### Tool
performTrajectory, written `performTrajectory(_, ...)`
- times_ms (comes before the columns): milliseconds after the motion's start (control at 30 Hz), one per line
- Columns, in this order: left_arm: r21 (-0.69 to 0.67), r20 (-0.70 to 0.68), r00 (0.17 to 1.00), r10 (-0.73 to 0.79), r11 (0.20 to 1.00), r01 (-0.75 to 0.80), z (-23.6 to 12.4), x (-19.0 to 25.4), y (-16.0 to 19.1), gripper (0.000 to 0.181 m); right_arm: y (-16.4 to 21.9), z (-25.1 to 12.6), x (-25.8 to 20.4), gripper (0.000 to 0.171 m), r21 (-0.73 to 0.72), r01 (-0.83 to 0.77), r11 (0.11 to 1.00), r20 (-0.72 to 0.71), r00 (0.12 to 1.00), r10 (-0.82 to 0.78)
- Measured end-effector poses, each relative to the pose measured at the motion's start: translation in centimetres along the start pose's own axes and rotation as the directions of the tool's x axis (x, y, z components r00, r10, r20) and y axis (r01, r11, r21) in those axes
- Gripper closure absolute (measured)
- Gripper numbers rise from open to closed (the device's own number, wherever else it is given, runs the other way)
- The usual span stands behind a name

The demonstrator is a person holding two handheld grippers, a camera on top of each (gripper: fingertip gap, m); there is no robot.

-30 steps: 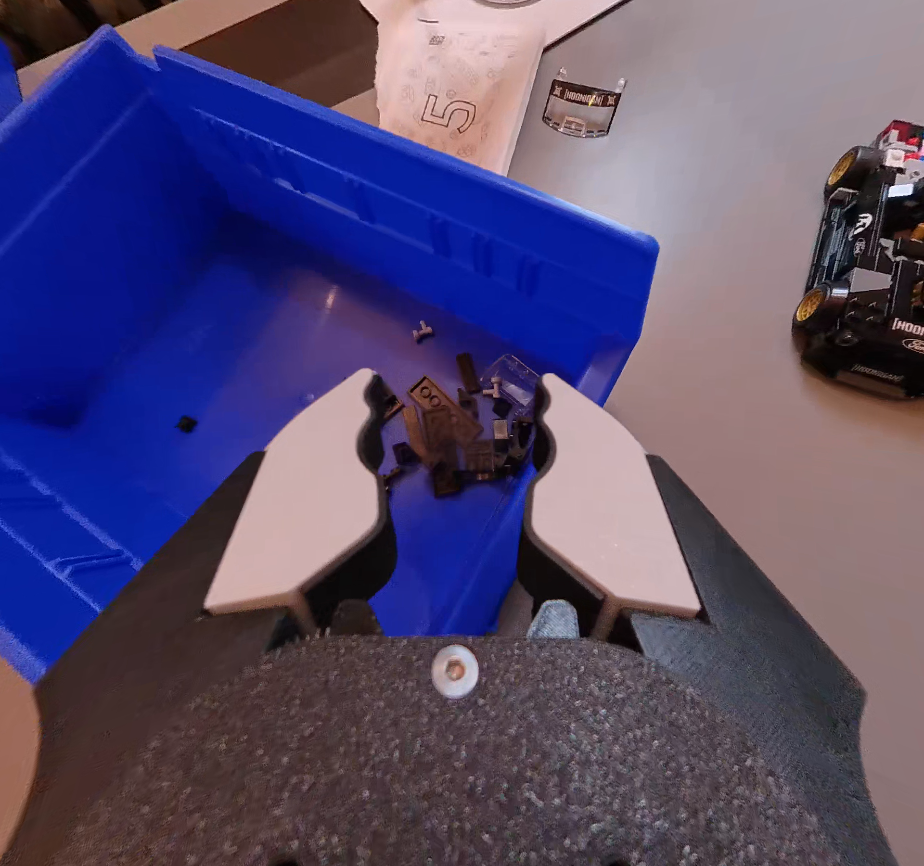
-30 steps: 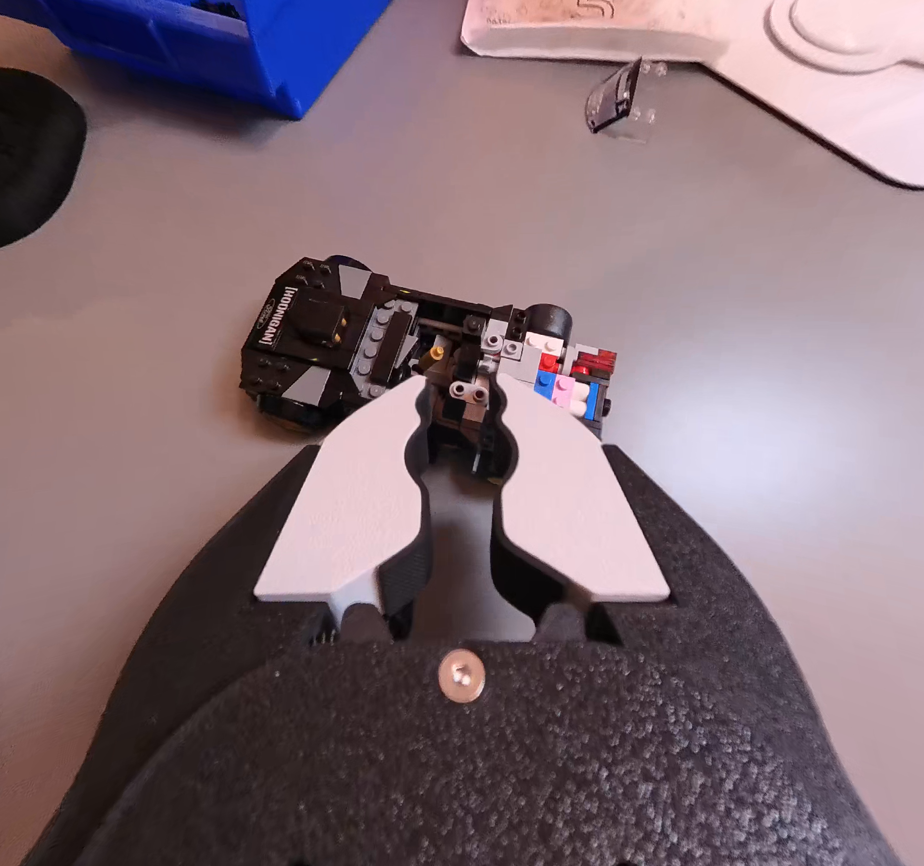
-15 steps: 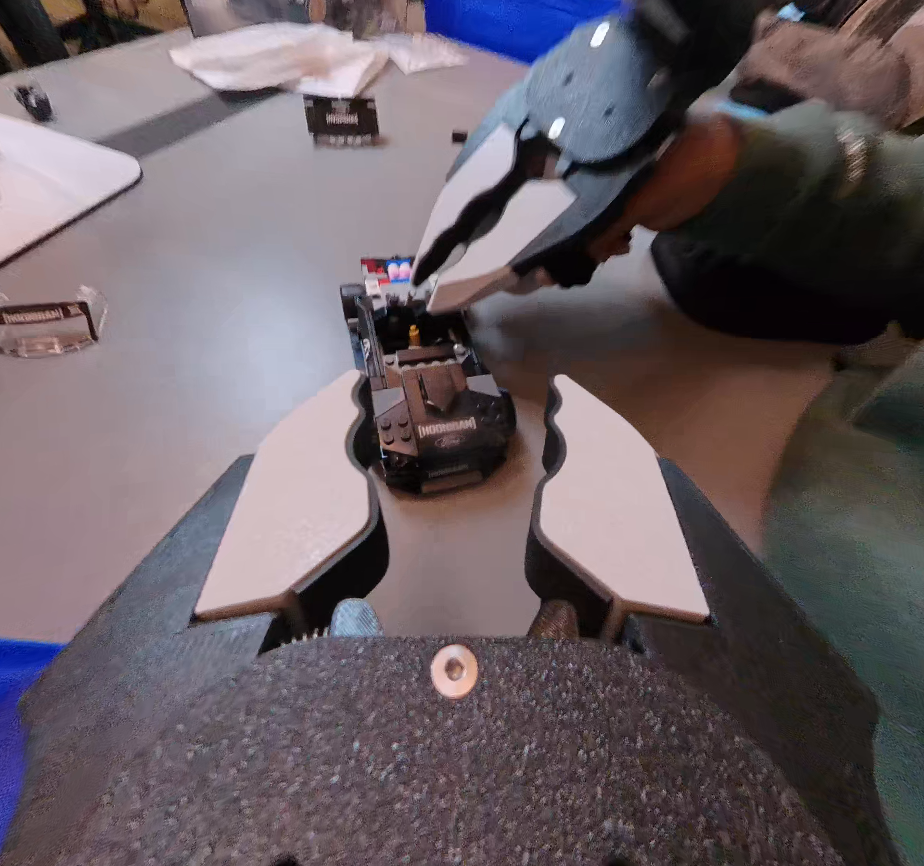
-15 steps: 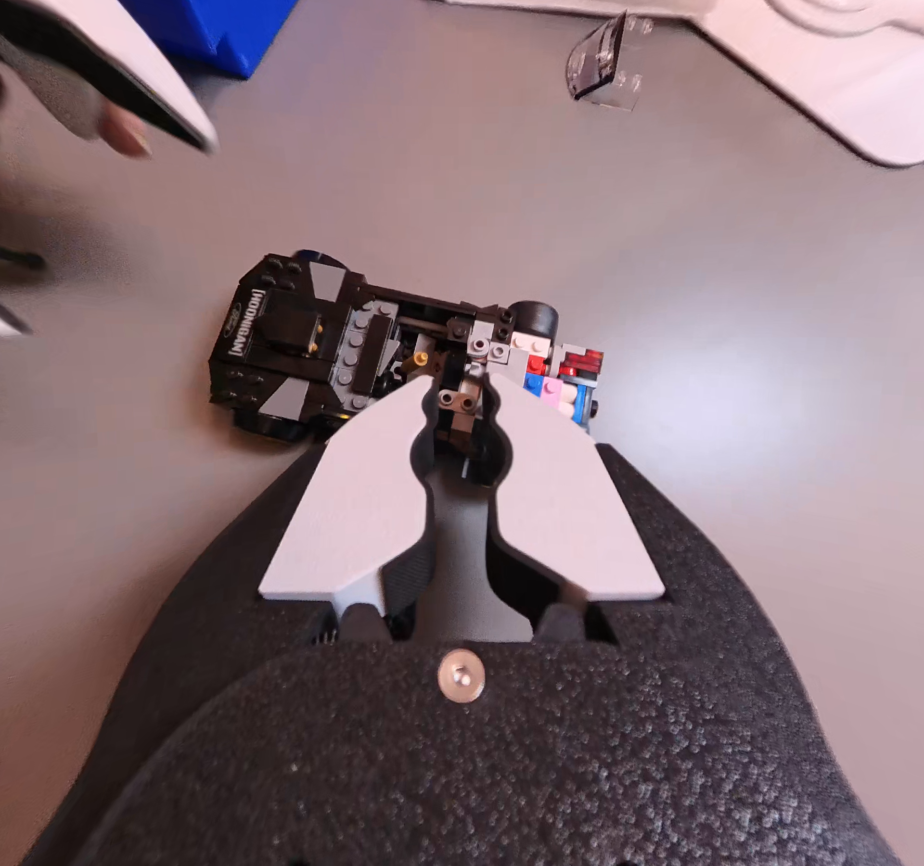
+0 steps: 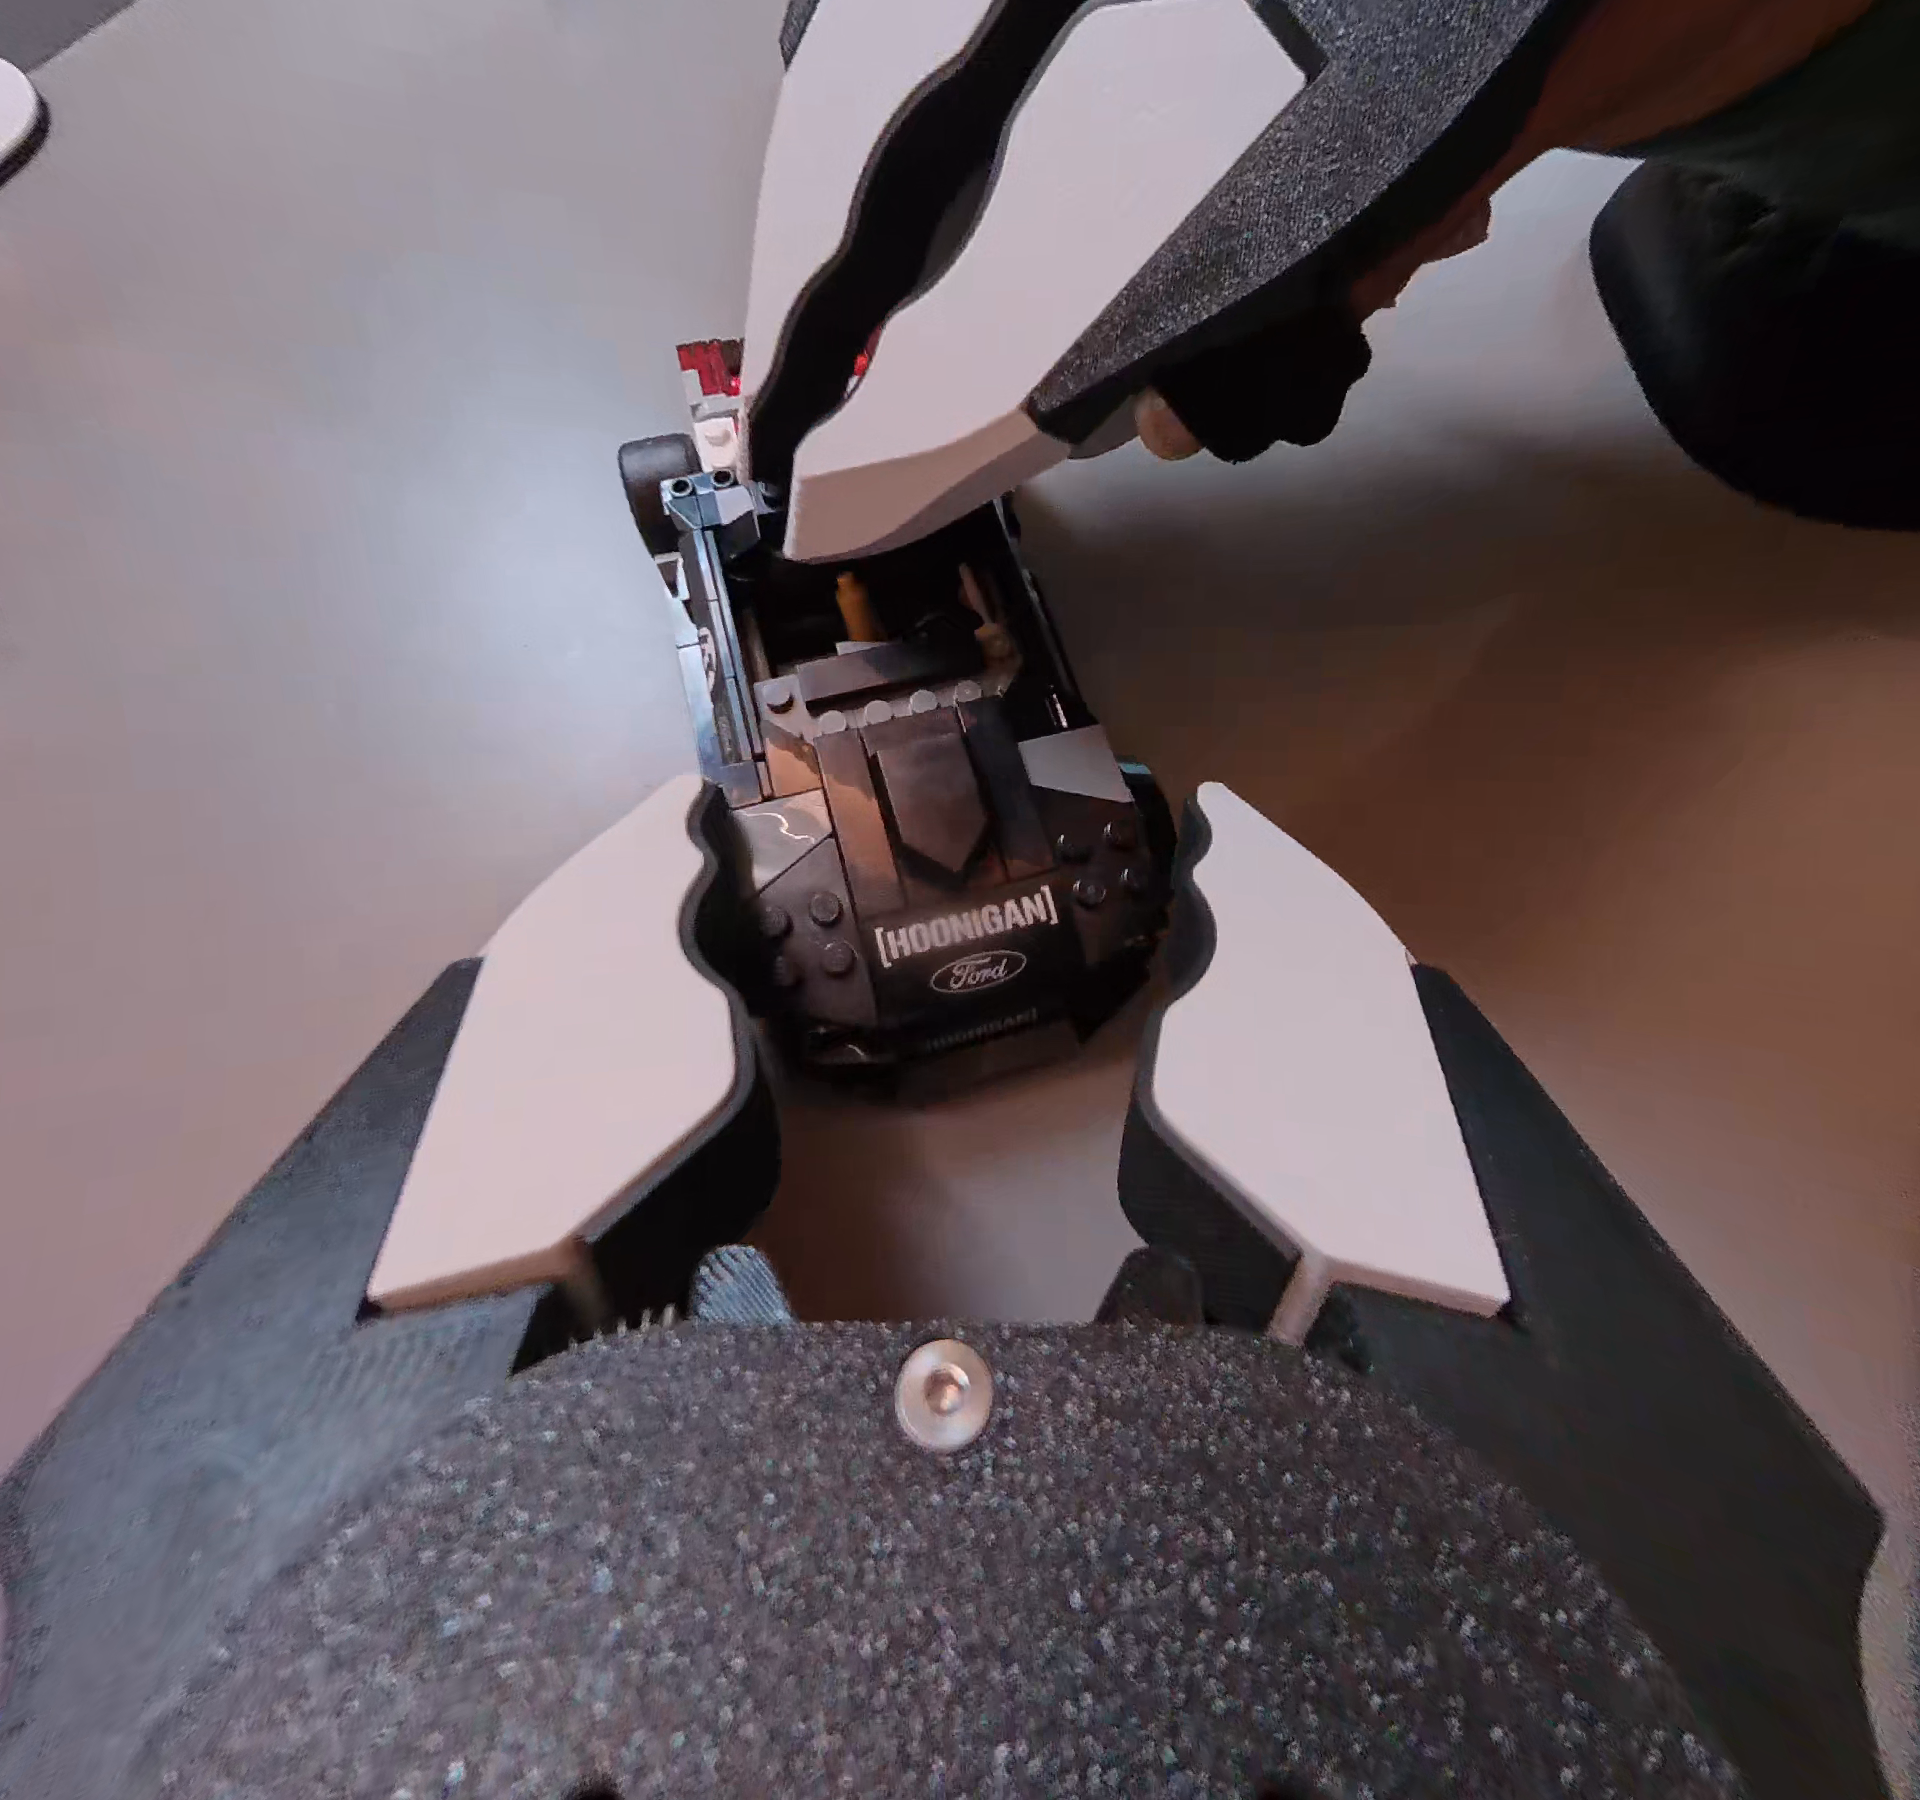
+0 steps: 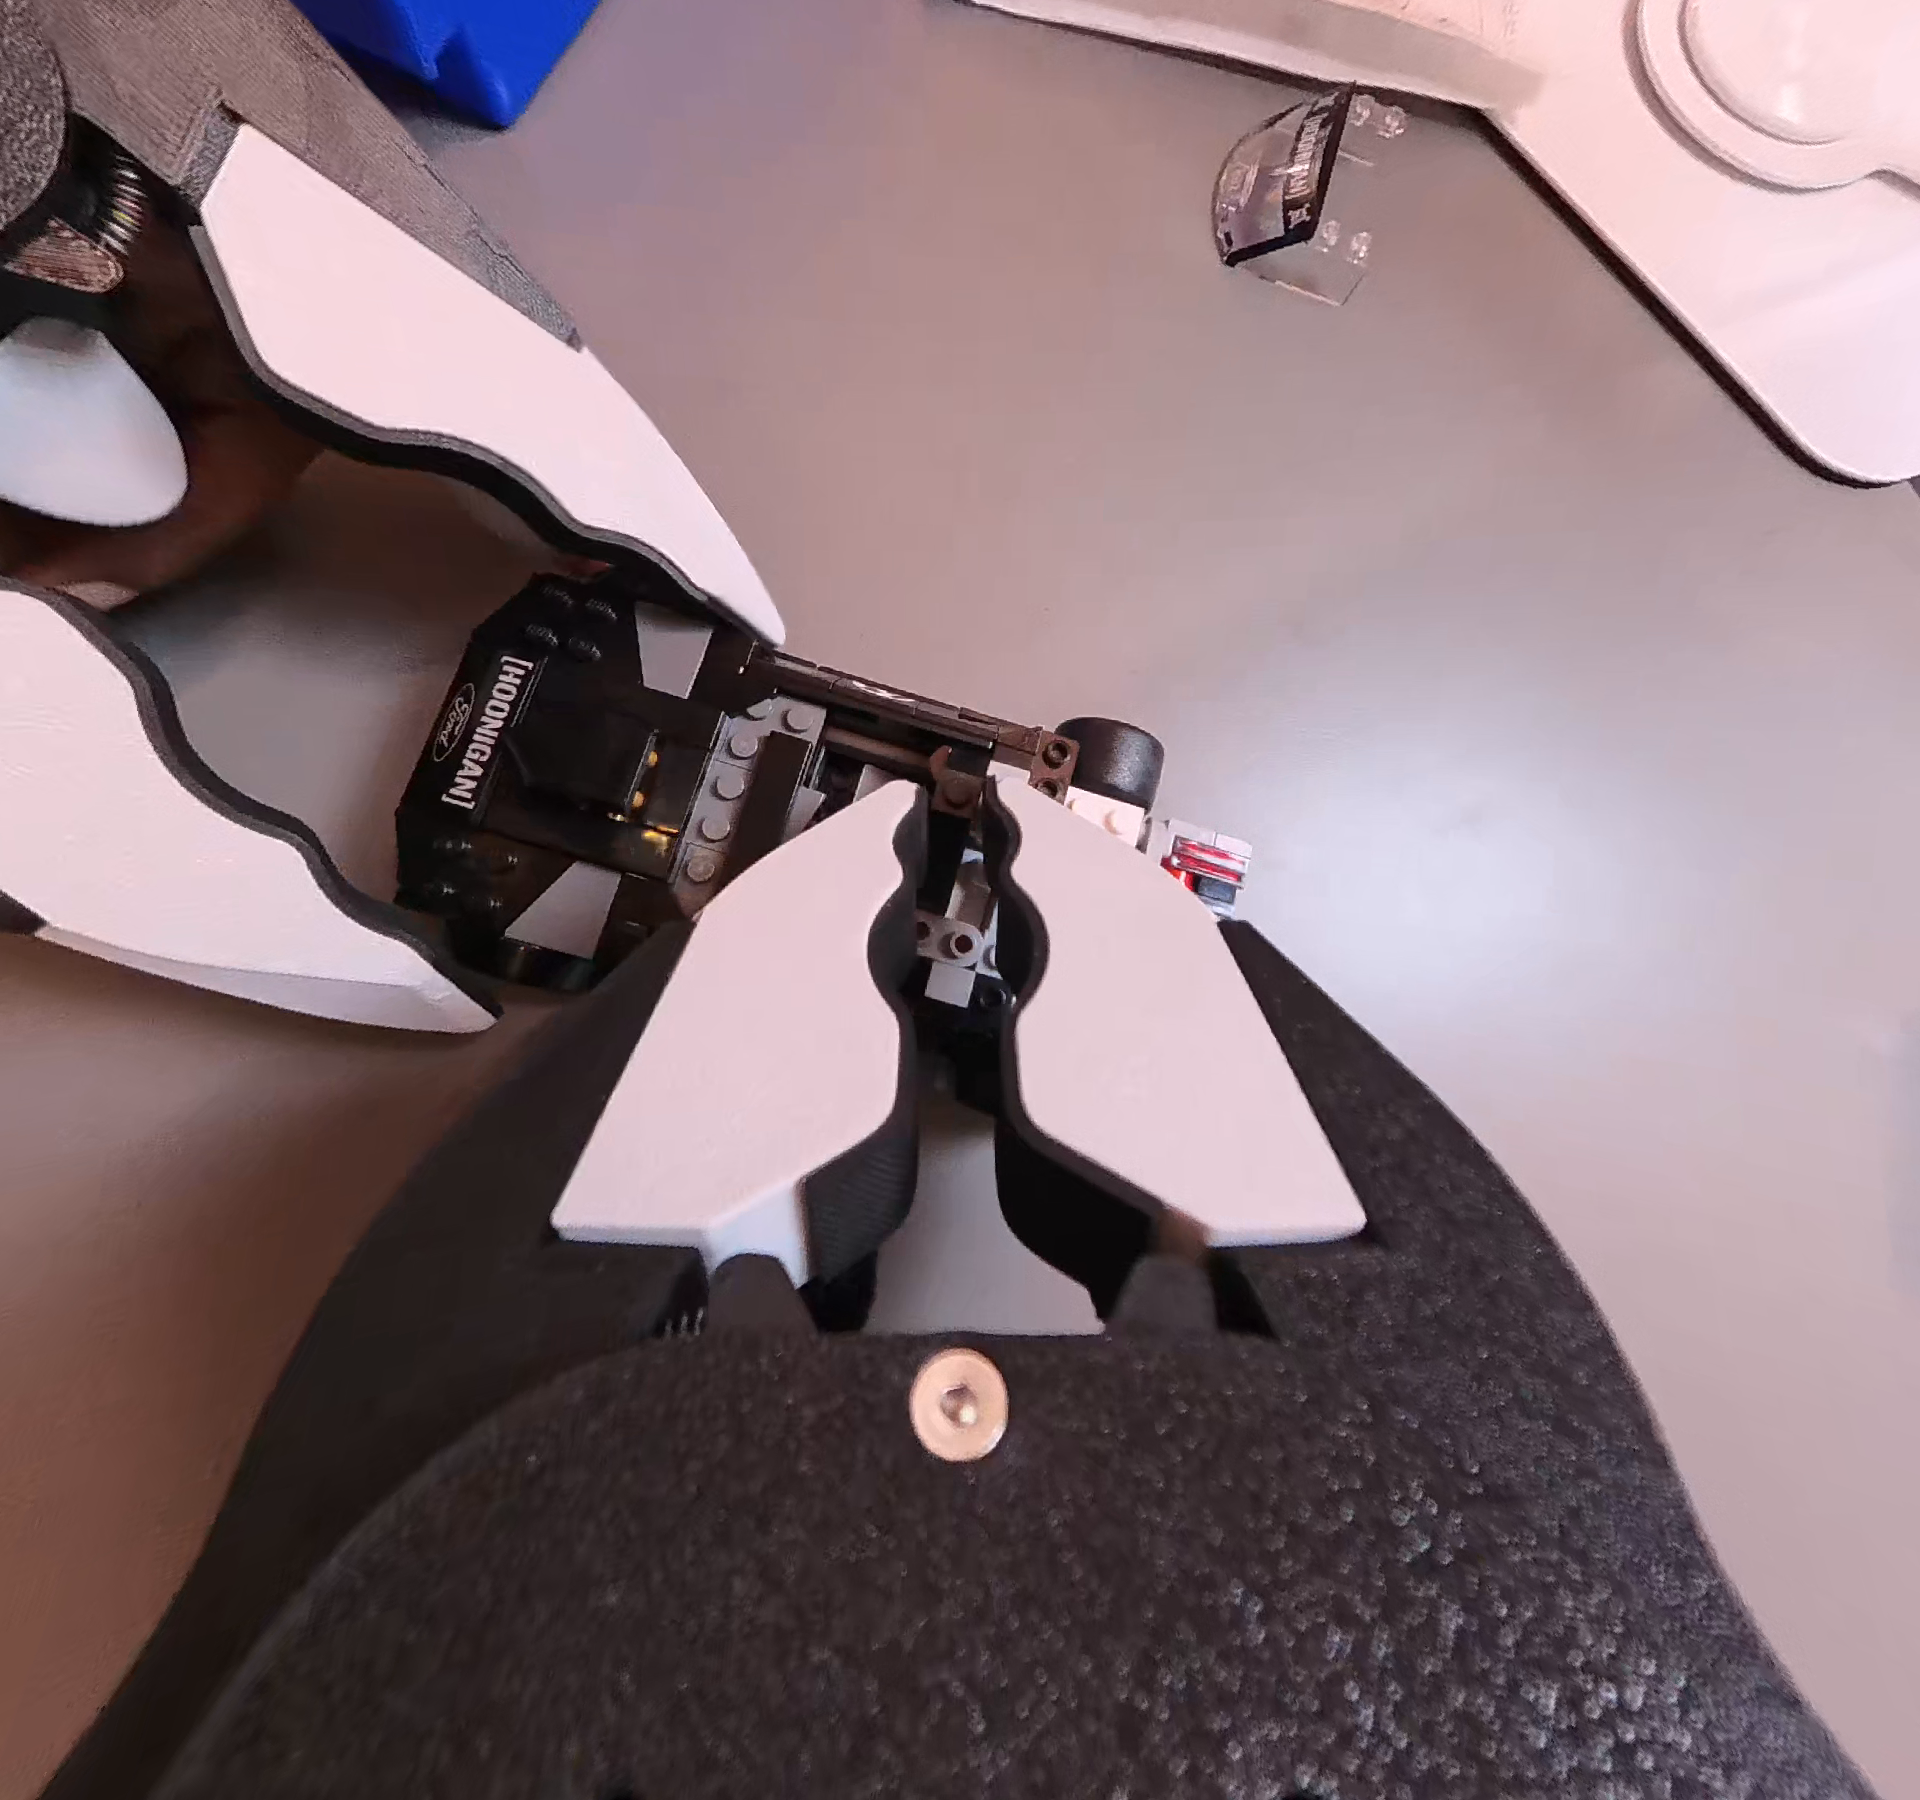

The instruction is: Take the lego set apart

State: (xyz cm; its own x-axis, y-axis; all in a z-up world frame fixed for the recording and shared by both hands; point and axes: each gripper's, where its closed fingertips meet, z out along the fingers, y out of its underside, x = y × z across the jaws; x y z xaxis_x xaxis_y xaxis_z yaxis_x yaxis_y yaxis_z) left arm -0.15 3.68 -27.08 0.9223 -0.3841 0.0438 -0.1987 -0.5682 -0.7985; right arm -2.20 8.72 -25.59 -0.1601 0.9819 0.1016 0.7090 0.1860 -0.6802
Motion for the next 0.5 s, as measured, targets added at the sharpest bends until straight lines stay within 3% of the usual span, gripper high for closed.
performTrajectory(133,-0.005,0.002,1.0,-0.008,1.0,0.008,-0.1,0.0,0.1,0.1,-0.3,0.1,-0.1,0.162,0.061,0.058,0.996,-0.007,0.998,-0.058)
performTrajectory(300,-0.012,-0.004,1.0,-0.015,1.0,0.015,-0.2,0.0,0.1,0.1,-0.5,0.0,-0.4,0.162,0.076,0.298,0.952,-0.116,0.951,-0.288)
performTrajectory(433,-0.009,-0.005,1.0,-0.019,1.0,0.019,-0.2,0.0,0.1,0.101,-2.3,-1.6,0.0,0.163,0.207,0.248,0.947,-0.092,0.968,-0.233)
performTrajectory(500,0.001,-0.01,1.0,-0.018,1.0,0.018,-0.2,0.0,0.1,0.101,-3.2,-2.8,0.3,0.163,0.3,0.12,0.946,-0.009,0.992,-0.123)
